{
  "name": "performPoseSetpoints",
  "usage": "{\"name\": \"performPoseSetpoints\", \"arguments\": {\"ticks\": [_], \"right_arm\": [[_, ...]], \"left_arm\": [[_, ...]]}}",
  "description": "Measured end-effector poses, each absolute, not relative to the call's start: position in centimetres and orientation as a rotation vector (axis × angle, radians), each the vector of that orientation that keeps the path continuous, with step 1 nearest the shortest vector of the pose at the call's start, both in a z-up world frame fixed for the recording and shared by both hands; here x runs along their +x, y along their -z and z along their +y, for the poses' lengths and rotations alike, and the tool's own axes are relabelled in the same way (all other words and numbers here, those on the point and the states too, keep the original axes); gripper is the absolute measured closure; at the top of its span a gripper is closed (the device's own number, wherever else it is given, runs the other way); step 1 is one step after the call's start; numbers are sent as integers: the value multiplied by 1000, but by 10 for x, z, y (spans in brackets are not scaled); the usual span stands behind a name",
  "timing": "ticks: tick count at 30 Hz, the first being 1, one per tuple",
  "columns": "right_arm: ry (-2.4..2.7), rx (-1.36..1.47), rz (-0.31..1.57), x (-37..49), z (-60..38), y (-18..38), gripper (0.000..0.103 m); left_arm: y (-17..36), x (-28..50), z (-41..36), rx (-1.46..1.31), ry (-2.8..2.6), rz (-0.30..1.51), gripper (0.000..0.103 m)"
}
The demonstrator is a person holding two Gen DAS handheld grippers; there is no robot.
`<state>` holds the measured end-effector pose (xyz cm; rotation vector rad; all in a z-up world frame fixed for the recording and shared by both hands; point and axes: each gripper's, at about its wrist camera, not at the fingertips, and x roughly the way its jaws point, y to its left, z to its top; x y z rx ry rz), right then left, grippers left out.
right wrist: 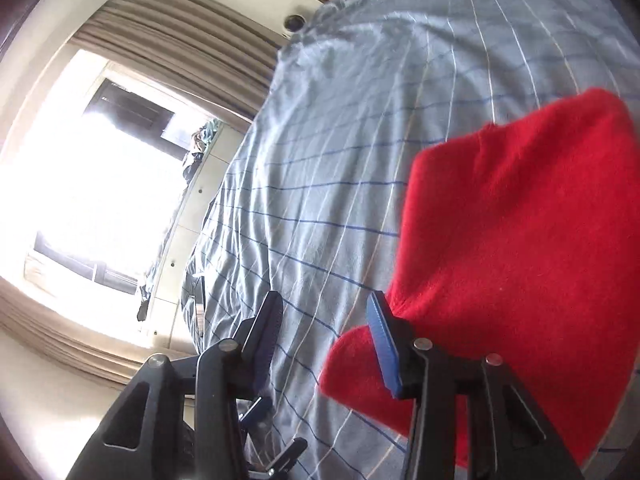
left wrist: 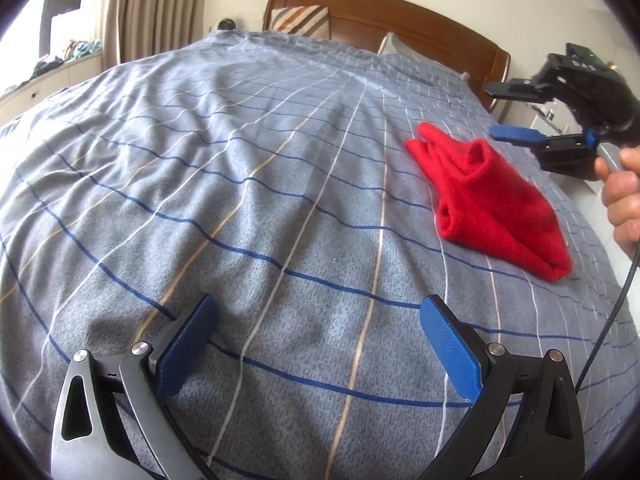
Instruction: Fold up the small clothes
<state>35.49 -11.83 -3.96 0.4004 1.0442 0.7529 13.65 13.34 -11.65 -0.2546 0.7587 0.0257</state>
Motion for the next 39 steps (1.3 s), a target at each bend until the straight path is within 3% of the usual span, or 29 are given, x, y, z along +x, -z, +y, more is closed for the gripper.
{"name": "performPoseSetpoints", "arguments": {"ticks": [4, 12, 24, 31, 36, 39], "right_arm": [[-634, 13, 1007, 336, -112, 32, 59], [-681, -171, 1032, 309, -57, 109, 69], [-582, -150, 863, 277, -112, 43, 69], [-469, -105, 990, 279, -145, 107, 69], [-452, -1, 944, 262, -158, 106, 68], [-486, 26, 931, 247, -170, 92, 54]], "left_arm": [[117, 139, 136, -275, -26, 760, 1], [120, 138, 127, -220, -35, 776, 1], [122, 140, 125, -198, -40, 794, 1], [125, 141, 121, -167, -48, 799, 1], [127, 139, 117, -134, -57, 799, 1], [118, 136, 118, -182, -11, 799, 1]]}}
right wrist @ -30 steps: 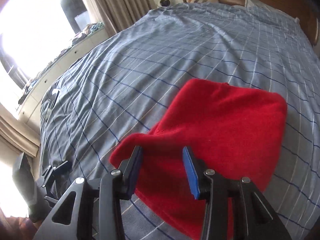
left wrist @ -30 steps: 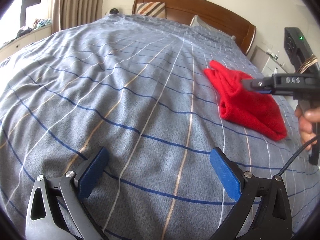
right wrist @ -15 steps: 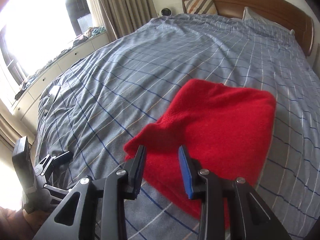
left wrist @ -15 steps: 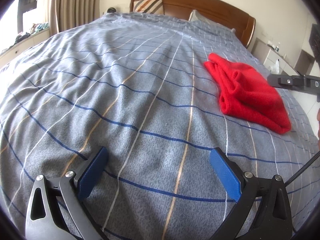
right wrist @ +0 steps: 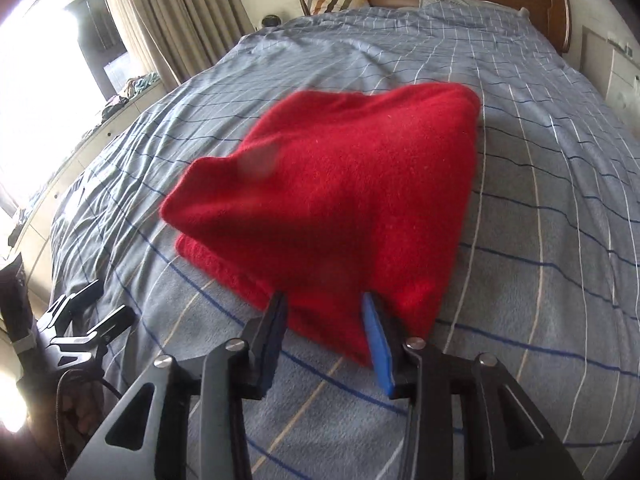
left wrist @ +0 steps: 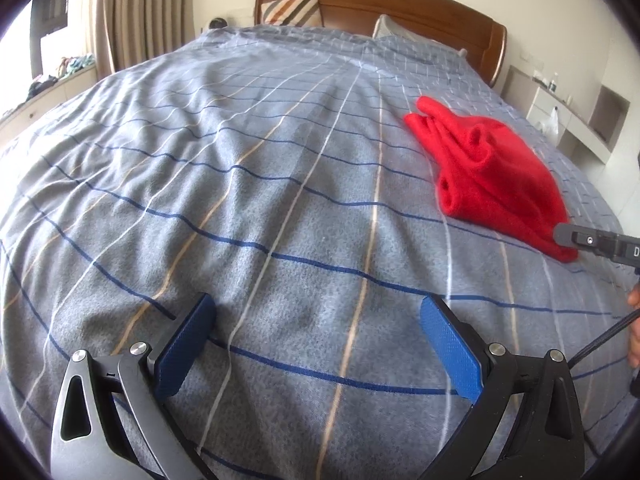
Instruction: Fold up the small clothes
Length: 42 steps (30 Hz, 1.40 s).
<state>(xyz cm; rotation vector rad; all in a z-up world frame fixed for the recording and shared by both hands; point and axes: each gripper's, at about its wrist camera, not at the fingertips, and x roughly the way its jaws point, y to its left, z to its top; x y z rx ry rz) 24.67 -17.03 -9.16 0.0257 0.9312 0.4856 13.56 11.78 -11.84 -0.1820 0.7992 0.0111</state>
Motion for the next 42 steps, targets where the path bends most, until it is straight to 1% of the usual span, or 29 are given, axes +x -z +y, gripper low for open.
{"name": "performPoseSetpoints", "arguments": {"ticks": [1, 2, 3, 4, 5, 7, 11, 16, 18, 20, 21, 22, 23, 25, 27, 32, 33, 34, 35, 36, 37, 38, 39, 41, 42], "right_arm": [[-489, 45, 912, 242, -180, 85, 46], [-480, 67, 892, 239, -191, 79, 34], [-464, 95, 869, 240, -203, 73, 26], [-444, 129, 852, 244, -215, 68, 16], [-427, 173, 847, 253, -228, 65, 14], [-404, 278, 862, 278, -249, 63, 14], [-435, 499, 885, 334, -274, 72, 14], [-553, 687, 1011, 389, -254, 113, 14], [-558, 670, 1061, 400, -236, 127, 20], [-527, 477, 1063, 400, -209, 125, 49], [-500, 340, 1036, 396, -195, 118, 54], [-473, 205, 991, 389, -180, 109, 62], [-452, 90, 945, 381, -166, 101, 66], [-415, -84, 865, 365, -145, 88, 71], [-407, -176, 788, 349, -133, 73, 73], [-418, -177, 626, 329, -146, 14, 74], [-419, -157, 617, 332, -153, 4, 74], [-421, -130, 627, 338, -165, -1, 73], [-422, -95, 666, 345, -176, -2, 67], [-419, -54, 728, 354, -190, 3, 60], [-388, -31, 779, 360, -202, 10, 38], [-339, -23, 810, 360, -217, 20, 17], [-297, -34, 828, 353, -232, 28, 14], [-234, -82, 849, 329, -255, 42, 14], [-202, -104, 852, 313, -263, 46, 14]], "left_arm": [[111, 136, 119, -223, 34, 789, 1], [100, 141, 119, -265, 77, 773, 1], [88, 148, 119, -304, 117, 752, 1], [76, 158, 117, -330, 156, 733, 1], [64, 173, 112, -341, 199, 719, 1], [52, 214, 99, -344, 274, 750, 1], [63, 292, 71, -309, 297, 899, 1], [89, 333, 49, -192, 257, 1007, 1], [100, 340, 49, -204, 252, 1055, 1], [101, 339, 49, -256, 268, 1054, 3], [101, 337, 45, -259, 284, 1048, 18], [101, 337, 39, -245, 320, 1052, 60], [103, 335, 31, -236, 371, 1065, 75], [96, 328, 22, -160, 331, 1016, 81], [83, 321, 19, -153, 320, 985, 83], [18, 305, 21, -190, 374, 832, 84], [10, 306, 19, -197, 381, 818, 82], [7, 309, 17, -204, 381, 817, 72], [11, 314, 14, -206, 365, 835, 64], [20, 317, 12, -194, 331, 860, 44], [30, 316, 11, -165, 278, 879, 34], [40, 311, 13, -127, 226, 886, 34], [49, 303, 14, -87, 190, 885, 34], [56, 275, 14, -10, 149, 859, 31], [55, 258, 13, 34, 127, 829, 25]]}}
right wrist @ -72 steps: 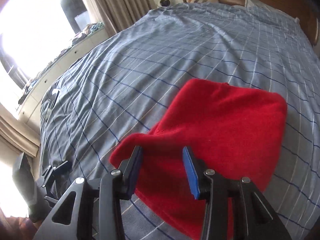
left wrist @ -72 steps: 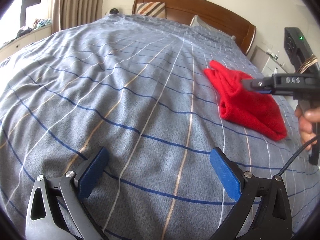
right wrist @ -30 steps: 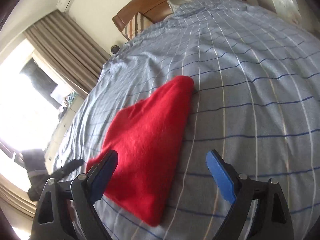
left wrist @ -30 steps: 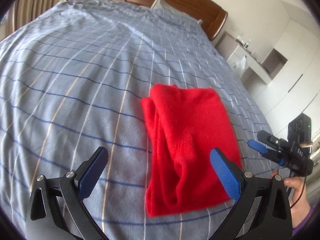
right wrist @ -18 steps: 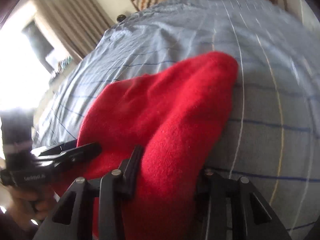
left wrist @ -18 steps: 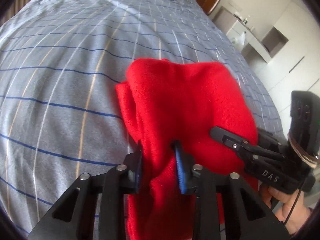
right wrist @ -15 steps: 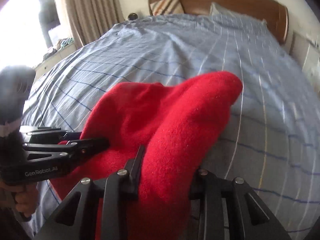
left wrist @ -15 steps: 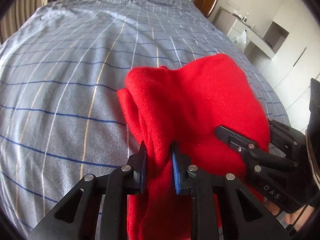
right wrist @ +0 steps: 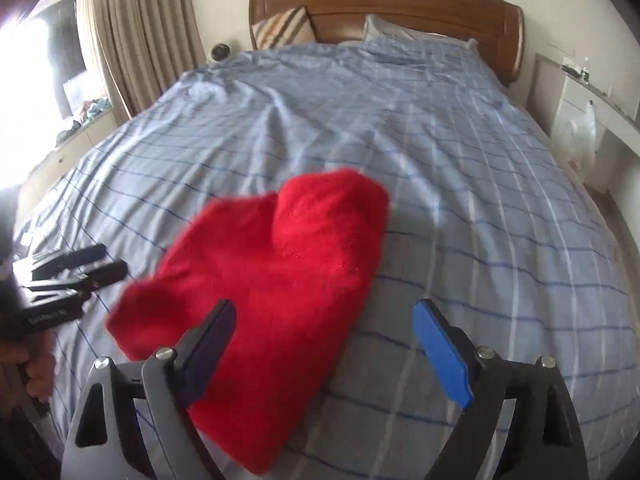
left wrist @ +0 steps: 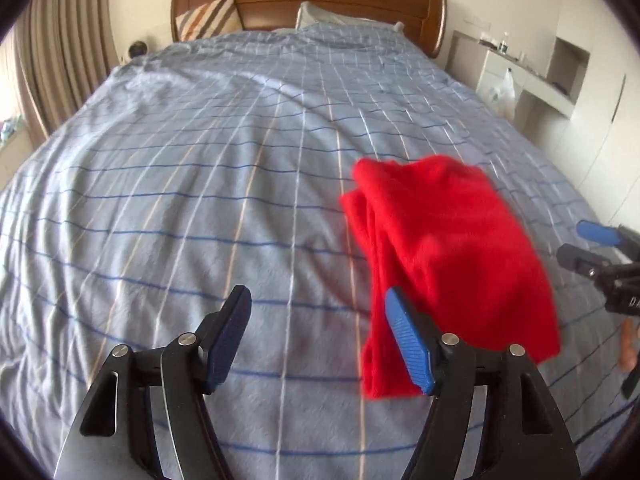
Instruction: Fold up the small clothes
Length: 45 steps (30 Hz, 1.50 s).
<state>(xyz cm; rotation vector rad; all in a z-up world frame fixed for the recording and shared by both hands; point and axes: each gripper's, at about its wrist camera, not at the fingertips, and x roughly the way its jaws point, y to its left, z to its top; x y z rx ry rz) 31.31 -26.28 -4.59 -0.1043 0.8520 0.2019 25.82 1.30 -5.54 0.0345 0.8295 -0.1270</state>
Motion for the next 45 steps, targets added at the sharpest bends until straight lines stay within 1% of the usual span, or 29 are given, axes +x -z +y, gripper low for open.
{"name": "performPoseSetpoints", "arguments": {"ticks": [1, 2, 3, 5, 7, 9, 10, 13, 18, 25, 33, 45], "right_arm": [[-176, -117, 853, 299, -271, 48, 14], [-157, -123, 851, 283, -275, 48, 14], [-139, -125, 848, 266, -279, 46, 14], [-100, -127, 844, 233, -277, 39, 12], [-77, -113, 843, 202, -274, 26, 10], [-68, -88, 826, 172, -267, 11, 6], [-60, -82, 815, 157, -263, 4, 1], [-38, -95, 808, 123, -251, -7, 1], [-33, -118, 779, 86, -237, -20, 1], [15, -116, 710, 68, -238, -40, 1], [51, -144, 699, 61, -237, -44, 1], [39, -122, 710, 54, -236, -51, 1]], "left_arm": [[53, 241, 11, 80, 100, 798, 14], [48, 222, 6, 129, 67, 761, 8], [42, 204, 1, 164, 40, 722, 0], [30, 174, -5, 194, 20, 689, 1], [18, 154, -7, 170, -1, 715, 0], [8, 131, -7, 140, -60, 717, 0], [4, 118, -7, 120, -65, 705, 0], [-2, 92, -7, 89, -54, 734, 0], [-7, 70, -20, 106, -45, 766, 0], [-18, 57, -29, 121, -23, 756, 0], [-28, 49, -35, 106, -4, 749, 0], [-32, 49, -35, 74, 5, 790, 0]]}}
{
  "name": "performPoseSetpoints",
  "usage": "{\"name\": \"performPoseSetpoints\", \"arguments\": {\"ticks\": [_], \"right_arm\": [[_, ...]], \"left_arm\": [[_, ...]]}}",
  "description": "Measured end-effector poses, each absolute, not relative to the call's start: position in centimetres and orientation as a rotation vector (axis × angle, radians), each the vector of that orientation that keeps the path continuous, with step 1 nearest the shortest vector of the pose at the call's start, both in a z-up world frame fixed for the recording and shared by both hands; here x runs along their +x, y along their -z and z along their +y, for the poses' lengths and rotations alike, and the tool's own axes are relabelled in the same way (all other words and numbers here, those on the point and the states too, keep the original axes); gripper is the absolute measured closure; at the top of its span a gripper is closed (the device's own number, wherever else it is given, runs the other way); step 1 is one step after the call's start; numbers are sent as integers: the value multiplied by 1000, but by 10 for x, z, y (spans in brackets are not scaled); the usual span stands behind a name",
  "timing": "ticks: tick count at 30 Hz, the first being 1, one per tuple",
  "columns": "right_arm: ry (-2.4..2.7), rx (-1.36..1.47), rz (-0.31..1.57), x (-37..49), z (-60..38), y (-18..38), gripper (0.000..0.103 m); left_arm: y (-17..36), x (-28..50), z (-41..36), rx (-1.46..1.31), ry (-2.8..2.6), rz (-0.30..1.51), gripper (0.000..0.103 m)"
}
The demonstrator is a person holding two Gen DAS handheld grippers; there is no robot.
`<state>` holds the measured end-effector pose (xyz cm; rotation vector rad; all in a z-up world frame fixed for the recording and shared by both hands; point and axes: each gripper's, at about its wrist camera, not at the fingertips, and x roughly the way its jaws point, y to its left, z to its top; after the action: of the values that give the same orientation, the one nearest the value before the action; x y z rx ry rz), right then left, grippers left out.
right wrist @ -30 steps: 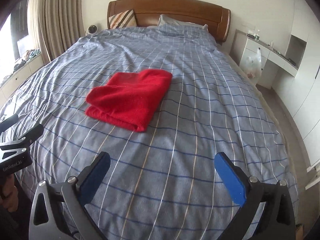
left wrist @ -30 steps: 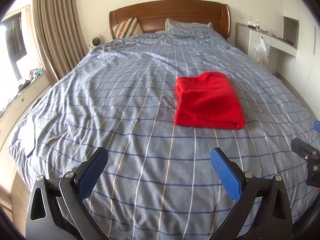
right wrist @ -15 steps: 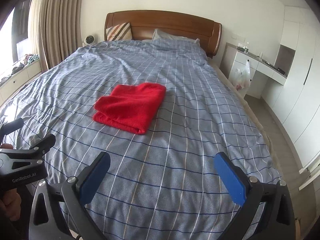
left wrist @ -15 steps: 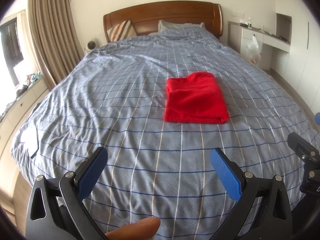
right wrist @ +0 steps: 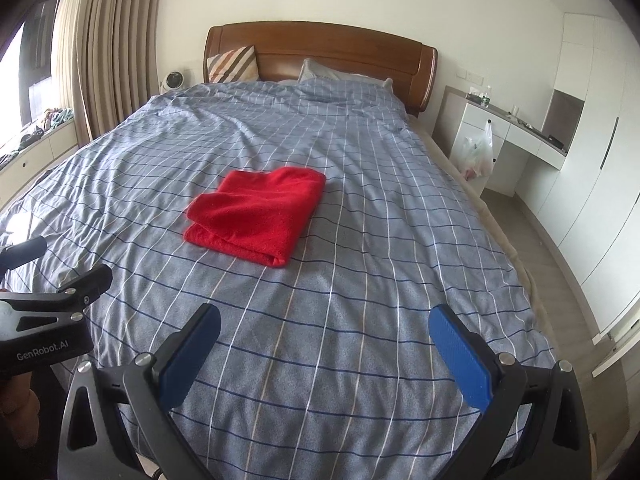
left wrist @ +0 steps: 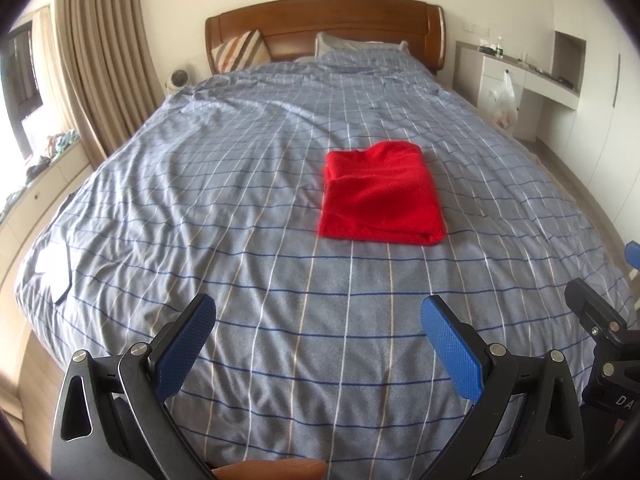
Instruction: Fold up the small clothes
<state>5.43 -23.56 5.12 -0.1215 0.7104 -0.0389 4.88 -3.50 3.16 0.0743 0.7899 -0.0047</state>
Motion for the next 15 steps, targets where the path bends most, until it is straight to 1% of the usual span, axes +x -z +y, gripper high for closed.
{"name": "performPoseSetpoints", "arguments": {"ticks": [15], "right_arm": [[41, -116, 725, 54, -238, -51, 1]], "left_arm": [[-33, 48, -35, 72, 11, 789, 0]]}}
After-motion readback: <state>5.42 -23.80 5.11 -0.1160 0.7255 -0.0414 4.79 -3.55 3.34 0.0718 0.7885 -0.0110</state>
